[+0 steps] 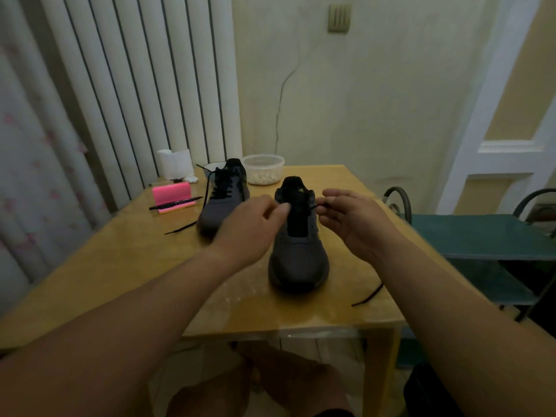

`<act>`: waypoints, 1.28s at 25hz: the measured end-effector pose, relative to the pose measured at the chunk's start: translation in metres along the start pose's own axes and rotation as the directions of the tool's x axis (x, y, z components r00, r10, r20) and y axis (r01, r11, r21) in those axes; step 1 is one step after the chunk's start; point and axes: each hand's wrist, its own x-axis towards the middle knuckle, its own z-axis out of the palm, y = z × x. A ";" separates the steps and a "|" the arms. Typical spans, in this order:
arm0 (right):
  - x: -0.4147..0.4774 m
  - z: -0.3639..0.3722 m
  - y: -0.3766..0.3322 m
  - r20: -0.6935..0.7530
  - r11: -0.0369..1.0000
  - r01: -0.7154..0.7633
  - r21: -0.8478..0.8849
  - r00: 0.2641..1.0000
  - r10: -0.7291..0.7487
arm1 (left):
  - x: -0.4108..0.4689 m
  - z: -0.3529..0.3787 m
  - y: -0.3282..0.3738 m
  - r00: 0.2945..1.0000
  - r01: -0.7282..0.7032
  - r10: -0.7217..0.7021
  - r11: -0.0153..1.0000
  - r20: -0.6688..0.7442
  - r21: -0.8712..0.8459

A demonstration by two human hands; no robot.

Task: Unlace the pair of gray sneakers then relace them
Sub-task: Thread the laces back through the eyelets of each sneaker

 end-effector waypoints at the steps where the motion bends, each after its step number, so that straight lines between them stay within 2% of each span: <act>1: -0.003 0.007 0.000 0.017 1.000 0.018 0.013 1.000 -0.018 | 0.000 0.003 0.016 0.998 0.005 0.003 0.990 0.059 -0.139; 3: -0.006 0.018 0.002 0.020 0.997 0.057 -0.045 0.998 -0.056 | 0.002 0.012 0.032 0.992 0.017 0.011 0.975 0.124 -0.222; 5: -0.008 0.021 0.006 -0.001 0.990 0.077 -0.115 0.997 -0.078 | 0.006 0.015 0.027 0.992 0.089 -0.054 0.942 0.118 -0.322; 7: -0.011 0.017 0.010 -0.002 0.961 0.091 -0.263 0.995 -0.095 | 0.008 0.013 0.016 0.973 0.229 -0.177 0.829 0.150 -0.510; 8: -0.013 0.013 0.010 0.020 0.894 0.117 -0.432 0.992 -0.121 | 0.008 0.010 0.010 0.959 0.282 -0.240 0.749 0.151 -0.600; 10: -0.015 0.006 0.010 0.107 0.634 0.187 -0.750 0.981 -0.163 | 0.012 0.003 0.002 0.926 0.316 -0.361 0.581 0.111 -0.750; 11: -0.017 0.005 0.011 0.144 0.513 0.212 -0.832 0.975 -0.170 | 0.014 -0.001 -0.002 0.910 0.307 -0.403 0.492 0.098 -0.815; 13: -0.019 0.006 0.010 0.189 0.392 0.252 -0.885 0.963 -0.193 | 0.016 -0.005 -0.005 0.897 0.274 -0.429 0.342 0.110 -0.899; 14: -0.020 0.007 0.009 0.208 0.385 0.276 -0.881 0.956 -0.209 | 0.015 -0.005 -0.005 0.904 0.267 -0.410 0.324 0.120 -0.907; 17: -0.022 0.017 0.009 0.320 0.422 0.365 -0.830 0.931 -0.176 | 0.008 -0.001 0.000 0.941 0.272 -0.297 0.372 0.164 -0.888; 19: -0.021 0.026 0.013 0.384 0.337 0.396 -0.854 0.917 -0.105 | 0.007 -0.004 0.005 0.946 0.266 -0.260 0.276 0.195 -0.924; 21: -0.022 0.030 0.017 0.367 0.298 0.383 -0.874 0.924 -0.110 | 0.010 -0.010 0.005 0.945 0.258 -0.250 0.180 0.210 -0.949; 22: -0.023 0.030 0.016 0.349 0.311 0.374 -0.874 0.927 -0.136 | 0.012 -0.013 0.001 0.943 0.257 -0.264 0.201 0.200 -0.945; 25: -0.022 0.023 0.016 0.281 0.347 0.307 -0.886 0.952 -0.123 | 0.012 -0.012 -0.018 0.919 0.309 -0.358 0.402 0.162 -0.862; 28: -0.015 0.019 0.022 0.160 0.394 0.195 -0.898 0.980 -0.121 | 0.001 -0.001 -0.036 0.899 0.406 -0.383 0.543 0.213 -0.735; 30: -0.010 0.020 0.021 0.172 0.312 0.214 -0.926 0.973 -0.157 | -0.007 0.010 -0.044 0.895 0.435 -0.377 0.622 0.238 -0.651; 32: -0.007 0.025 0.019 0.255 0.198 0.281 -0.939 0.956 -0.146 | -0.012 0.021 -0.048 0.921 0.385 -0.343 0.730 0.184 -0.565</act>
